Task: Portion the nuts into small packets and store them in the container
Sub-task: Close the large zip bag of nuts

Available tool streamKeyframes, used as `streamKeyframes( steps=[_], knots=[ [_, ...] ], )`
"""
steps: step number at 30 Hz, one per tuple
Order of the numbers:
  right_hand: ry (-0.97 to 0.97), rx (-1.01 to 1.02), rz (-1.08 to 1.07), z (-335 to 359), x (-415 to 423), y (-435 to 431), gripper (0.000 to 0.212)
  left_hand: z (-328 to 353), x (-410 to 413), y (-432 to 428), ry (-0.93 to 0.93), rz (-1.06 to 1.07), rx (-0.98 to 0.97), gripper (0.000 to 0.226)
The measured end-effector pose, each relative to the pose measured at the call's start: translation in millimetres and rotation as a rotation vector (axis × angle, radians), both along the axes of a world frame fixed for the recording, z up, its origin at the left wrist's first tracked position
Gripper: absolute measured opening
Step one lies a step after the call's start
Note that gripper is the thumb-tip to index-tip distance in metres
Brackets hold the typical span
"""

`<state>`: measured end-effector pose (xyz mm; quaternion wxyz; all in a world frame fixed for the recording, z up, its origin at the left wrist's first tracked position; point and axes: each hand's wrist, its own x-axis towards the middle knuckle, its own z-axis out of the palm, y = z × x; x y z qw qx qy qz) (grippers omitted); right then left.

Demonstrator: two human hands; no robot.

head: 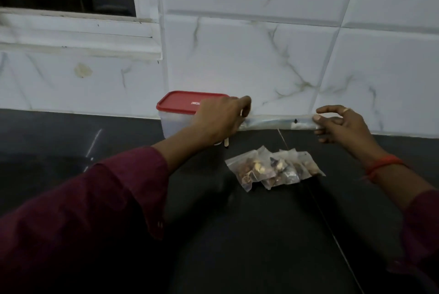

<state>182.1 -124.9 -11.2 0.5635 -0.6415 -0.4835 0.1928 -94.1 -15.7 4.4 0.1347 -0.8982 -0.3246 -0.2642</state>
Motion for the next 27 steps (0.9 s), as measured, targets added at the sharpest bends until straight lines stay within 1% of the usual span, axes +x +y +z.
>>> streamKeyframes(
  steps=[2, 4, 6, 9, 10, 11, 12, 15, 16, 18, 19, 21, 22, 23, 24, 25, 27],
  knots=[
    [0.0, -0.001, -0.02, -7, 15, 10, 0.016, 6, 17, 13, 0.113, -0.041, 0.141, 0.008],
    [-0.01, -0.031, -0.019, -13, 25, 22, 0.013, 12, 28, 26, 0.258, -0.052, 0.234, 0.013],
    [0.02, -0.066, -0.003, -16, 31, 38, 0.012, 19, 38, 37, 0.404, 0.003, 0.267, 0.017],
    [0.064, -0.122, 0.02, -22, 34, 64, 0.012, 25, 56, 44, 0.593, 0.134, 0.3, 0.012],
    [0.052, -0.145, 0.024, -25, 35, 73, 0.01, 25, 62, 46, 0.649, 0.171, 0.3, 0.01],
    [0.025, -0.165, 0.018, -28, 37, 81, 0.008, 23, 67, 48, 0.695, 0.206, 0.294, 0.012],
    [-0.01, -0.177, 0.006, -30, 38, 88, 0.008, 21, 72, 50, 0.73, 0.228, 0.278, 0.014],
    [-0.145, -0.203, -0.049, -40, 41, 104, 0.009, 12, 84, 58, 0.791, 0.272, 0.184, 0.006],
    [-0.191, -0.206, -0.066, -44, 41, 109, 0.01, 8, 87, 61, 0.81, 0.29, 0.154, 0.007],
    [-0.28, -0.198, -0.097, -51, 40, 117, 0.01, 0, 95, 64, 0.856, 0.316, 0.109, 0.013],
    [-0.359, -0.2, -0.113, -53, 40, 121, 0.01, -4, 99, 64, 0.876, 0.334, 0.086, 0.019],
    [-0.578, -0.243, -0.167, -53, 41, 126, 0.012, -11, 106, 66, 0.908, 0.37, 0.06, 0.034],
    [-0.659, -0.264, -0.19, -53, 43, 127, 0.01, -13, 108, 66, 0.923, 0.383, 0.055, 0.037],
    [-0.716, -0.272, -0.188, -52, 44, 126, 0.006, -14, 109, 67, 0.924, 0.385, 0.048, 0.034],
    [-0.774, -0.274, -0.165, -51, 47, 126, 0.006, -15, 110, 66, 0.917, 0.38, 0.031, 0.026],
    [-0.835, -0.28, -0.131, -52, 51, 126, 0.012, -15, 110, 66, 0.912, 0.374, 0.007, 0.016],
    [-0.925, -0.328, -0.053, -49, 58, 123, 0.02, -14, 106, 65, 0.909, 0.353, -0.02, 0.009]
  ],
)
